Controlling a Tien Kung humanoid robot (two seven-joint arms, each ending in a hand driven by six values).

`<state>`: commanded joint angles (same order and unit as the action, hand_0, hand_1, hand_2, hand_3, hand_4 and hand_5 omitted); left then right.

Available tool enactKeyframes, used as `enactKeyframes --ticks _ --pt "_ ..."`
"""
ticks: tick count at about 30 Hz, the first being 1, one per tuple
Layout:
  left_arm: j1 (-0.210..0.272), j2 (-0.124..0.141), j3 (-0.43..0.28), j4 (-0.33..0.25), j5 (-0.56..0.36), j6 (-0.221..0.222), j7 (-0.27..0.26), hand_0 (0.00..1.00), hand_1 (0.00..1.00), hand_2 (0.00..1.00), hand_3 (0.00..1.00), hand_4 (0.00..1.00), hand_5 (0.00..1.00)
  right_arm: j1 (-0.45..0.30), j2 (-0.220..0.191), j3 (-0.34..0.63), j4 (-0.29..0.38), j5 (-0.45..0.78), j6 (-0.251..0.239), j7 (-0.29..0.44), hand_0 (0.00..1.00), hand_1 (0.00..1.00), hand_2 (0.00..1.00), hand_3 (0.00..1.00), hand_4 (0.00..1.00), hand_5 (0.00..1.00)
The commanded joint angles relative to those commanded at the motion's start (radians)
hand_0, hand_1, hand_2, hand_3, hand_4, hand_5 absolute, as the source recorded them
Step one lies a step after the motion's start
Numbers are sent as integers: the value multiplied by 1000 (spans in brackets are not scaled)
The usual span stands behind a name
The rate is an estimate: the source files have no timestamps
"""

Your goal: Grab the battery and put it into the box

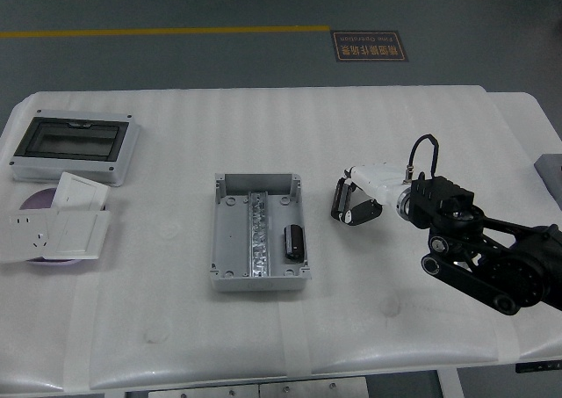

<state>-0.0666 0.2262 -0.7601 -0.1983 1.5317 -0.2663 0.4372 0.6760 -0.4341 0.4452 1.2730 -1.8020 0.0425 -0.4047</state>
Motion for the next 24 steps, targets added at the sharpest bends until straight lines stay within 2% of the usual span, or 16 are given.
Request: enactKeyframes --ticks 5,6,8,10,14,17,19,23,24 --pt "1 -1 -1 0 1 -1 0 630 562 534 554 307 2 -34 -16 52 36 -7 -8 4 781 643 490 660 338 173" --pt "2 -1 -1 0 2 -1 1 631 562 533 554 307 2 -50 -22 79 60 -2 -12 7 762 627 471 652 182 49" --pt "3 -1 -2 0 3 -1 1 631 562 533 554 307 2 -68 -26 111 91 9 -19 13 762 627 471 652 182 49" --pt "3 -2 -2 0 4 -2 1 631 562 533 554 307 2 -93 -25 152 132 40 -41 32 762 627 471 652 182 49" --pt "4 -4 -2 -1 4 -3 1 631 561 533 557 306 2 -135 -12 217 218 117 -115 101 761 624 466 651 181 43" --pt "4 -4 -1 -1 3 -3 1 631 561 533 557 306 2 -153 -1 204 271 188 -182 167 761 624 466 651 181 43" --pt "4 -4 0 -1 3 -3 1 632 562 532 557 309 2 -159 4 184 282 235 -214 208 765 623 470 656 213 49" --pt "5 -2 -1 -1 4 -3 2 632 562 532 557 309 2 -163 3 135 276 316 -221 256 765 623 470 656 213 49" --pt "5 -2 -1 -1 3 -3 2 633 561 531 556 309 2 -164 2 123 272 328 -220 263 779 637 589 681 247 68"
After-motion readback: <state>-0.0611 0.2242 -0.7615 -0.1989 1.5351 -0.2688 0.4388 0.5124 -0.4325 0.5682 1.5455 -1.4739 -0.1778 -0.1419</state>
